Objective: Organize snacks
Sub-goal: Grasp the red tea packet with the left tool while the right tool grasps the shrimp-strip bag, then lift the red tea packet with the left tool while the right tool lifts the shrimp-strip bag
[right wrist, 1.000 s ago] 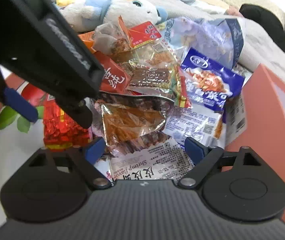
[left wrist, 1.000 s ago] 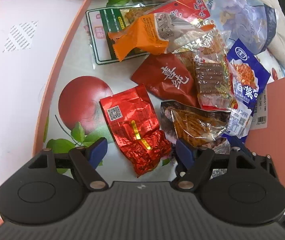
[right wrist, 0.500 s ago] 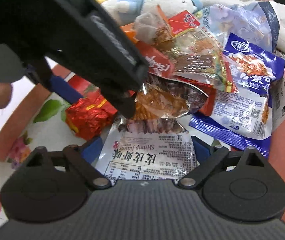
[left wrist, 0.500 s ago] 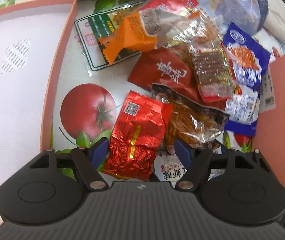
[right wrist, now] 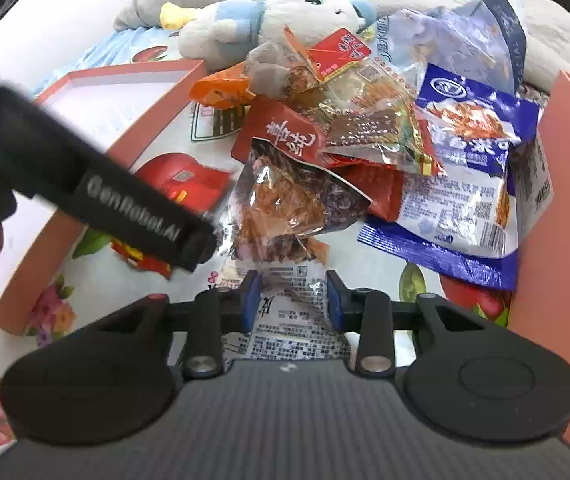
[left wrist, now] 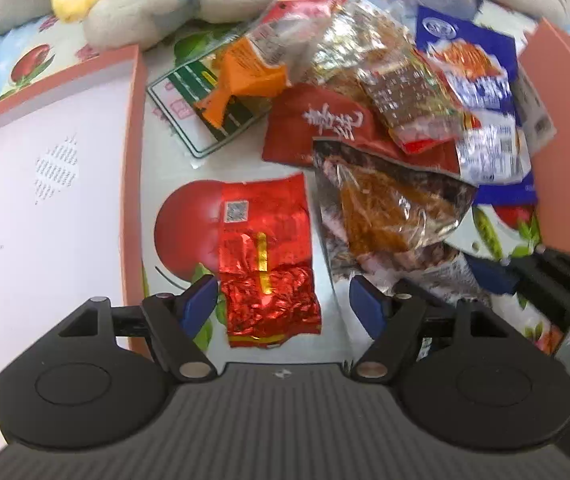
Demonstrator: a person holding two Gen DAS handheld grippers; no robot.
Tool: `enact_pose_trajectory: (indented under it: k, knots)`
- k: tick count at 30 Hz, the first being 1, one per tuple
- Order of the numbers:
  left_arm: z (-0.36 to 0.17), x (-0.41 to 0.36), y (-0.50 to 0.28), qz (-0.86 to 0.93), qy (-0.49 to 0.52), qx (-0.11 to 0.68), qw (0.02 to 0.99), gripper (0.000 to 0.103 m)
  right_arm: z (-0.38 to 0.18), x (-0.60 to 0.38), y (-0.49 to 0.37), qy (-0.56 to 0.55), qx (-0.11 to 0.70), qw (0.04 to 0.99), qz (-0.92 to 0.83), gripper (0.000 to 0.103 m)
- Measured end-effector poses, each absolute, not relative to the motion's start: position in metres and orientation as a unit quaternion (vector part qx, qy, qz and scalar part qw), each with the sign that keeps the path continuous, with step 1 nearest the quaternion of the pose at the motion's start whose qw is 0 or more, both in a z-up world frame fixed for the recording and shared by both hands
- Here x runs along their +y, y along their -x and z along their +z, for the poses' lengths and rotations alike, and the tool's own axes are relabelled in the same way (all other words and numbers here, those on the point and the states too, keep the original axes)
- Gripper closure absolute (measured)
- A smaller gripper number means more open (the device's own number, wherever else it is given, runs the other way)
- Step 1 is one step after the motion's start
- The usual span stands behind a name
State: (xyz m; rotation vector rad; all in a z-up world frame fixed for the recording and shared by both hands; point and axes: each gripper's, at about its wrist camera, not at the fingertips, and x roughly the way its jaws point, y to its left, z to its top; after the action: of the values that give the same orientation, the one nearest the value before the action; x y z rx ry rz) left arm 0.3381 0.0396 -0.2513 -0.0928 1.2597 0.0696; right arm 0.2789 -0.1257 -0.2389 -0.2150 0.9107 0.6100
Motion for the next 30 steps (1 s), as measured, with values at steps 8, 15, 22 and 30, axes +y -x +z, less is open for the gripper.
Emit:
enact_pose_trajectory:
  k: [8, 15, 22, 30]
  knots:
    - [-0.253, 0.037, -0.328, 0.034, 0.026, 0.585, 0.81, 0.032, -0.234, -0.13, -0.27, 0.102, 0.434, 0.85, 0.279, 0.073]
    - [-0.254, 0.05, -0.331, 0.053, 0.08, 0.575, 0.812, 0.032, -0.234, -0.137, -0.267, 0.105, 0.439, 0.853, 0.262, 0.074]
    - [-0.246, 0.039, -0.325, 0.059, 0.054, 0.556, 0.827, 0.045, -0.227, -0.142, -0.262, 0.103, 0.443, 0.856, 0.246, 0.075]
    - [-0.212, 0.043, -0.312, 0.065, 0.065, 0.526, 0.846, 0.045, -0.209, -0.147, -0.252, 0.093, 0.434, 0.864, 0.238, 0.076]
